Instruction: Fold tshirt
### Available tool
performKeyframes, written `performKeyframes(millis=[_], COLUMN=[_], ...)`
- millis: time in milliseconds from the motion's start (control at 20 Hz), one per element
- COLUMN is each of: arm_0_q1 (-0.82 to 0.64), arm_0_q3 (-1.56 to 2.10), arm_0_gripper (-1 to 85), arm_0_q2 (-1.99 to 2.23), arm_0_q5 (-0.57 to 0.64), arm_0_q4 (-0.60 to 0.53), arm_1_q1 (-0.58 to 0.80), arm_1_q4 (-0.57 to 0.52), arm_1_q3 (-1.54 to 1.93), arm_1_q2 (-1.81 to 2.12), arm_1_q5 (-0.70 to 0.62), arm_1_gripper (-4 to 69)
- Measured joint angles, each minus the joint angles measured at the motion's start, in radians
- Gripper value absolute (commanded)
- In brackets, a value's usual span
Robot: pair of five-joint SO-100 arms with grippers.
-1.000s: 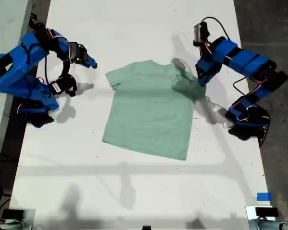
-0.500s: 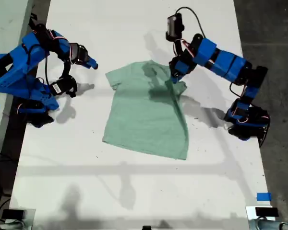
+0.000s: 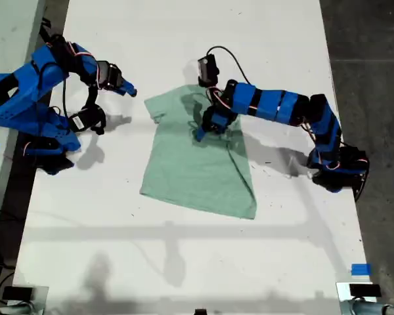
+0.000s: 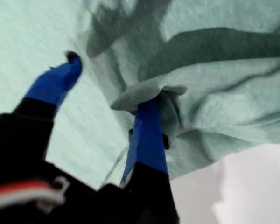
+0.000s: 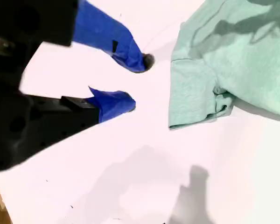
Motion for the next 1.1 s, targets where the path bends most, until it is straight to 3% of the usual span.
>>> performKeyframes(millis=[200,350,650,1100], arm_0_q1=[0.000,0.000,-0.028,-0.094], arm_0_q3=[-0.005,-0.071,-0.230,-0.232], arm_0_gripper=[16.9,22.5,30.2,31.7], arm_0_q2=[-0.003,-0.051,-0.242,-0.644], arm_0_q5=[-0.005,-0.005,0.025,0.094], arm_0_q4=[0.003,0.040,0.091,-0.107], arm_1_q1=[0.003,0.003,-0.002,-0.031], arm_1_q4=[0.192,0.278,0.308,0.308], arm_1_q3=[0.003,0.126,0.376,0.560], arm_1_q2=[0.219,0.486,0.847,1.028], arm_1_q5=[-0.003,0.000,0.037,0.078], arm_1_gripper=[28.7,26.4,25.3,25.2])
